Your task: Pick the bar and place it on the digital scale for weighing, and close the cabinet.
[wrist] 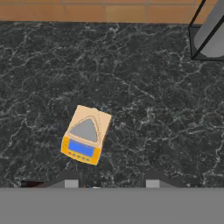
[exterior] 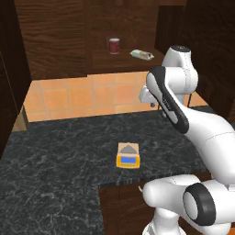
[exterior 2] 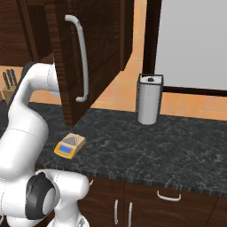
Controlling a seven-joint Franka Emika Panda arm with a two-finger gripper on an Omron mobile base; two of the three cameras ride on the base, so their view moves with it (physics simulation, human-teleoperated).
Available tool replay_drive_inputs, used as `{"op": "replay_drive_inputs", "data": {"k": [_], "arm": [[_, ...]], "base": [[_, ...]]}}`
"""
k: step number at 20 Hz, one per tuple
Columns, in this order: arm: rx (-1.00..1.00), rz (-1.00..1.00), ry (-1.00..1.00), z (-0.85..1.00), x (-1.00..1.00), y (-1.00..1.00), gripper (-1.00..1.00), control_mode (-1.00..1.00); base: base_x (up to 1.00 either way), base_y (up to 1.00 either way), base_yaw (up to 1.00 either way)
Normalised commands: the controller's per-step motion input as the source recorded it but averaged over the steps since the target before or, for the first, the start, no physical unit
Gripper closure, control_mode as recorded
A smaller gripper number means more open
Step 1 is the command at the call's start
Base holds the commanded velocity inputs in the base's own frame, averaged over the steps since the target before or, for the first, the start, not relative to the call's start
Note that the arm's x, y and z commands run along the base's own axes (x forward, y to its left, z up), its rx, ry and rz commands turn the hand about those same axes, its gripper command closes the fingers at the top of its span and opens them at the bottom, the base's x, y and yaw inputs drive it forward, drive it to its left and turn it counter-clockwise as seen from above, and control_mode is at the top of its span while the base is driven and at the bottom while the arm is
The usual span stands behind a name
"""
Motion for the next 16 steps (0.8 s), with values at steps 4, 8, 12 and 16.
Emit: {"op": "replay_drive_inputs", "data": {"k": [4, 8, 12, 16], "arm": [[-0.03, 0.05, -0.01, 0.00, -0.23, 0.24, -1.00, -1.00], [-0.10, 0.08, -0.10, 0.33, -0.24, 0.21, -1.00, -1.00], [-0.06, 0.11, -0.04, 0.71, -0.24, 0.00, -1.00, -1.00], [-0.09, 0.11, -0.13, 0.76, -0.15, 0.00, -1.00, -1.00]], "base": [[0.00, 0.00, 0.00], [0.00, 0.00, 0.00], [0.00, 0.00, 0.00], [0.00, 0.00, 0.00]]}}
